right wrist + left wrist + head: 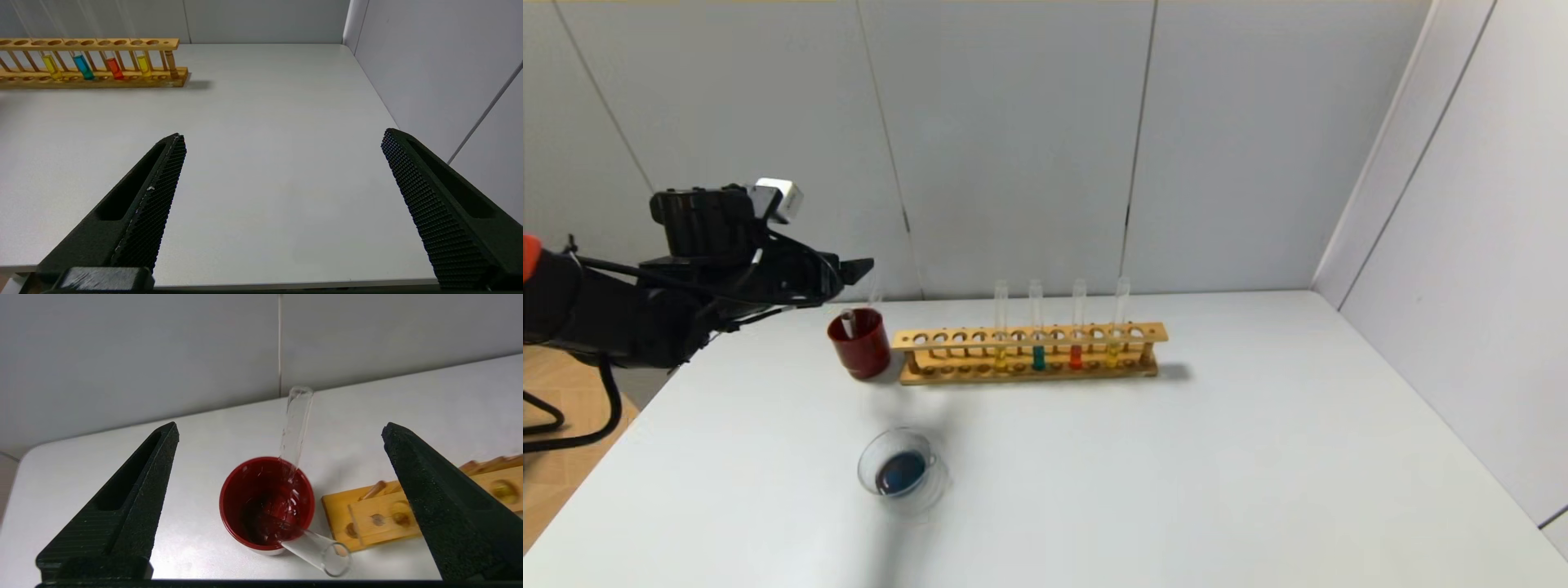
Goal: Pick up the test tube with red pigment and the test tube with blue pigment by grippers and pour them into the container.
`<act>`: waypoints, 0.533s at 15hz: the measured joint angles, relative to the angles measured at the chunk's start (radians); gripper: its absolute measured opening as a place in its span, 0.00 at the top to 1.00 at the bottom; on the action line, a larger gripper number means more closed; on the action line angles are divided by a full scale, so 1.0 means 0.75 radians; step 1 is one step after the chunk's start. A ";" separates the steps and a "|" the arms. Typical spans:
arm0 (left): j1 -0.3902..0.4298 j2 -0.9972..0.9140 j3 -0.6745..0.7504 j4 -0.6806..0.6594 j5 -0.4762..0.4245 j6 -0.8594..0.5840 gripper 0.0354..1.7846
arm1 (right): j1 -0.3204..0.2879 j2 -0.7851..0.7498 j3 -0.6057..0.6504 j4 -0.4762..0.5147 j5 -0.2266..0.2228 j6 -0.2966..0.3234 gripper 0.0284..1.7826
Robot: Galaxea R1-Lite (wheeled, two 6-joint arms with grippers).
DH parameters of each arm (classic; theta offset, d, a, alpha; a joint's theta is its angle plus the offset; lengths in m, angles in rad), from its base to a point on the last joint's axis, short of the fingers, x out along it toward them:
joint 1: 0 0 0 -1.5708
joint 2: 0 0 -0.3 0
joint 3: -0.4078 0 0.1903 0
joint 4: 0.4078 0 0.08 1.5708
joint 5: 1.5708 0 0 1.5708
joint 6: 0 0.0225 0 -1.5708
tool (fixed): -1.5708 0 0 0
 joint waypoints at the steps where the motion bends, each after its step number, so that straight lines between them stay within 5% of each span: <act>1: -0.004 -0.061 -0.004 0.039 0.000 0.002 0.02 | 0.001 0.000 0.000 0.000 -0.001 0.000 0.02; 8: -0.056 -0.801 0.033 0.556 0.071 0.026 0.02 | 0.000 0.000 0.000 0.000 0.000 0.000 0.02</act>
